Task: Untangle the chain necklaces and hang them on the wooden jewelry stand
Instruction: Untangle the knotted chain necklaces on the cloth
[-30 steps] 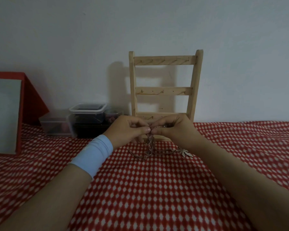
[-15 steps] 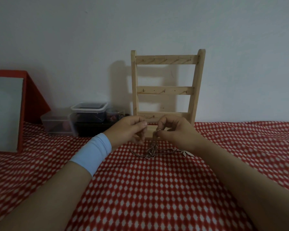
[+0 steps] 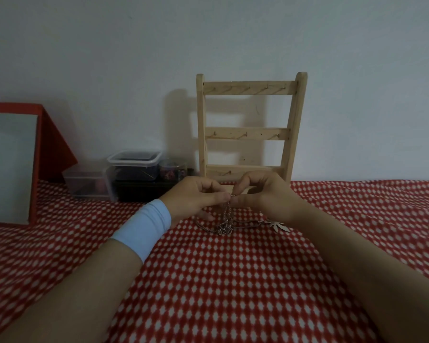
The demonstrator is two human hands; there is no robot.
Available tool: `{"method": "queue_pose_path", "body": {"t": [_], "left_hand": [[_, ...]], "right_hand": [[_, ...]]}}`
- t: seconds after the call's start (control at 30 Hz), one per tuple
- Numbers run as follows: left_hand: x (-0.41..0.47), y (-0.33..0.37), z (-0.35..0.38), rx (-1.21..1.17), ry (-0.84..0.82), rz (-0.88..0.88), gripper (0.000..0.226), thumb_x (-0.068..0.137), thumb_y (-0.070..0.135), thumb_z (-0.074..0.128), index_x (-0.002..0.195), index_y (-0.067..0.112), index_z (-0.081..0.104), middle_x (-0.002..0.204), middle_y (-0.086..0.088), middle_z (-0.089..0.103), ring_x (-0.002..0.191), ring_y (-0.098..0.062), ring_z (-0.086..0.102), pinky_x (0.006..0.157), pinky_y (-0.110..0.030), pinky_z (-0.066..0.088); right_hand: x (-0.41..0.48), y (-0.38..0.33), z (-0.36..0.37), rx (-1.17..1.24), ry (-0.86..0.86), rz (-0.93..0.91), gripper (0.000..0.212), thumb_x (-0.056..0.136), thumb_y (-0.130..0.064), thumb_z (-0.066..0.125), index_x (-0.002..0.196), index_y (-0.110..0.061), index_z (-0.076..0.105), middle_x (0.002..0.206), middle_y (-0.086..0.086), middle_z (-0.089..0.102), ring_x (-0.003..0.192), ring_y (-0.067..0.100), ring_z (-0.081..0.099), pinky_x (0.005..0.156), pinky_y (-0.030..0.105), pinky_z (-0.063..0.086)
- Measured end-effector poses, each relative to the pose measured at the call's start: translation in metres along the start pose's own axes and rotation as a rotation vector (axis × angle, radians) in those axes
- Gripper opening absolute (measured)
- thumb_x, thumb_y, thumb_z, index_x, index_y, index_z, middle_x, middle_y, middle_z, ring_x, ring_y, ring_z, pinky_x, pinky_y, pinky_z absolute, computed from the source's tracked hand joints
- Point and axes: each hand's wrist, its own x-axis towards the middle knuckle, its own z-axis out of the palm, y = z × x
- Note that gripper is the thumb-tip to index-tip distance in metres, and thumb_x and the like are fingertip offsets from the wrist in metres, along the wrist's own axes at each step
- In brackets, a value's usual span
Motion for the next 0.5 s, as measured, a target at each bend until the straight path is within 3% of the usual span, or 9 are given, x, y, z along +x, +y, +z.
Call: {"method": "queue_pose_path", "body": {"t": [0.07,0.17,0.27,0.37,0.43,0.5], "left_hand": [[-0.001,-0.002,0.000,-0.095,-0.083,-0.068,0.011,0.090,0.023,0.065,0.092,0.017,0.074,0.090,-0.001,0.074,0.083,-0.012,0.069,0.068,-0.030,0.059],[-0.002,-0.006,-0.001,-0.165,-0.184,-0.101,0.020,0.096,0.025,0.056,0.096,0.012,0.071,0.096,-0.008,0.072,0.086,-0.016,0.068,0.074,-0.031,0.059],[0.001,-0.010,-0.001,-0.227,-0.113,-0.091,0.025,0.099,0.023,0.052,0.106,0.006,0.068,0.101,-0.013,0.070,0.090,-0.021,0.067,0.077,-0.037,0.057],[0.004,-0.010,0.001,-0.204,-0.031,-0.056,0.019,0.099,0.022,0.053,0.097,0.010,0.067,0.088,-0.006,0.069,0.079,-0.017,0.067,0.073,-0.036,0.055],[0.003,-0.007,0.005,-0.163,0.016,-0.028,0.016,0.099,0.020,0.053,0.092,0.011,0.065,0.077,-0.001,0.065,0.069,-0.013,0.063,0.064,-0.028,0.054],[0.002,-0.006,0.007,-0.122,0.069,0.012,0.015,0.098,0.018,0.055,0.090,0.011,0.065,0.072,0.001,0.064,0.065,-0.012,0.061,0.061,-0.026,0.054]], "right_hand": [[0.000,-0.002,-0.001,-0.036,-0.064,0.003,0.006,0.085,-0.002,0.077,0.088,-0.003,0.072,0.088,0.005,0.073,0.074,0.006,0.068,0.073,0.021,0.056],[0.000,-0.005,-0.003,-0.137,-0.141,-0.006,0.007,0.087,-0.006,0.076,0.091,-0.007,0.070,0.090,0.009,0.070,0.079,0.009,0.065,0.078,0.026,0.057],[0.001,-0.006,-0.009,-0.200,-0.147,0.069,0.014,0.086,-0.011,0.079,0.096,-0.016,0.070,0.088,0.003,0.072,0.075,0.009,0.066,0.076,0.024,0.057],[0.003,-0.011,-0.014,-0.183,-0.113,0.134,0.009,0.086,-0.012,0.078,0.094,-0.013,0.074,0.088,0.004,0.076,0.080,0.017,0.072,0.080,0.026,0.060],[0.001,-0.018,-0.014,-0.166,-0.110,0.174,0.004,0.091,-0.012,0.073,0.089,-0.010,0.077,0.079,0.001,0.076,0.067,0.007,0.070,0.067,0.015,0.055],[-0.001,-0.023,-0.014,-0.105,-0.117,0.236,0.014,0.095,-0.014,0.069,0.086,-0.008,0.077,0.068,-0.001,0.071,0.047,0.002,0.054,0.048,0.012,0.042]]}}
